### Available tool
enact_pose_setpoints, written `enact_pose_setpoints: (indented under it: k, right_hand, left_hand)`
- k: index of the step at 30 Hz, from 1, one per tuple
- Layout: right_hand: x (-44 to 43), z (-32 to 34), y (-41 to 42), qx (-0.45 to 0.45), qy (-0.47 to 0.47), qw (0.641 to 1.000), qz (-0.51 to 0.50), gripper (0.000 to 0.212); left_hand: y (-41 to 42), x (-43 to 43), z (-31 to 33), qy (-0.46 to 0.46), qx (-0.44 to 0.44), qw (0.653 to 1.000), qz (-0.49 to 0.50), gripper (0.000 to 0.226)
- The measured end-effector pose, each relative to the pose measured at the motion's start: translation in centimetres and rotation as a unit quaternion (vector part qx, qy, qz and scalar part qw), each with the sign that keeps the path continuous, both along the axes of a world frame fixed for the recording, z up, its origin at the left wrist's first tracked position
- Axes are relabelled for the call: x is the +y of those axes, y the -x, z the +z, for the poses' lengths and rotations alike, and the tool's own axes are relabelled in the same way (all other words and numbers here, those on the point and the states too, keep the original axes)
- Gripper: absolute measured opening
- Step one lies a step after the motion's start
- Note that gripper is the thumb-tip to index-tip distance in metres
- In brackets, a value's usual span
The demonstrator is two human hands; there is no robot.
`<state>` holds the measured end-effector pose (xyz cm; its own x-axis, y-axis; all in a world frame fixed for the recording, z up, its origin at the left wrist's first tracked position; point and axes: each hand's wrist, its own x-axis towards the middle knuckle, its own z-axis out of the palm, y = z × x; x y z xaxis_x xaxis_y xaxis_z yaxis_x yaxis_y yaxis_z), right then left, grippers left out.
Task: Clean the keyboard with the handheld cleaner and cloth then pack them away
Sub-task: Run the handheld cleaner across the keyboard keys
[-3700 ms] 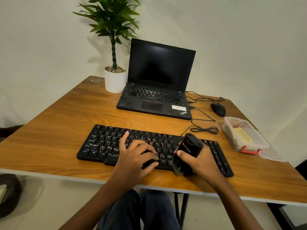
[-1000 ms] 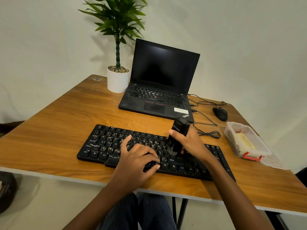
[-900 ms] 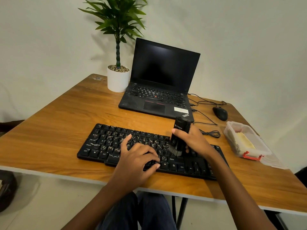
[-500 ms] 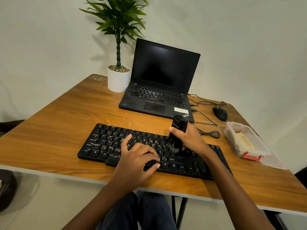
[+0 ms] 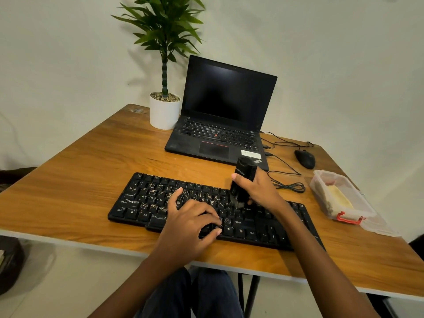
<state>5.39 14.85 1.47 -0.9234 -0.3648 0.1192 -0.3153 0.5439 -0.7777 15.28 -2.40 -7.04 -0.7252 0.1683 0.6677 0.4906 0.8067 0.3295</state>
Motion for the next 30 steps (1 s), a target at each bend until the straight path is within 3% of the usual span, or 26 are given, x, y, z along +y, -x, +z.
enact_pose_setpoints:
  k: [5,9,13,18,22,26,30]
  right_hand:
    - [0.1,0.5,0.1,-0.033,-0.025,0.999,0.028,0.016]
    - [-0.4,0.1,0.3,0.013,-0.04,0.999,0.019,0.019]
    - [0.8,0.5,0.2,-0.055,-0.017,0.997,0.044,0.015]
    - [0.2,0.0,0.6,-0.004,-0.028,0.999,0.027,0.022]
    - [0.8,0.6,1.1,-0.058,-0.026,0.998,0.029,0.016]
    - [0.1,-0.1,2.4,0.0,-0.06,0.998,0.005,0.023]
    - [0.3,0.0,2.2,-0.041,-0.018,0.999,0.023,0.021]
  left_hand:
    - [0.0,0.0,0.0,0.001,-0.004,1.0,-0.001,0.019]
    - [0.1,0.0,0.0,0.0,-0.001,1.0,-0.001,0.019]
    - [0.0,0.0,0.0,-0.002,-0.001,1.0,0.0,0.019]
    - [0.0,0.0,0.0,-0.002,-0.001,1.0,-0.001,0.02]
    - [-0.1,0.1,0.1,-0.005,-0.003,1.0,-0.001,0.02]
    - [-0.1,0.1,0.1,-0.007,-0.002,1.0,-0.001,0.019]
    - [-0.1,0.1,0.1,-0.007,-0.002,1.0,0.0,0.018]
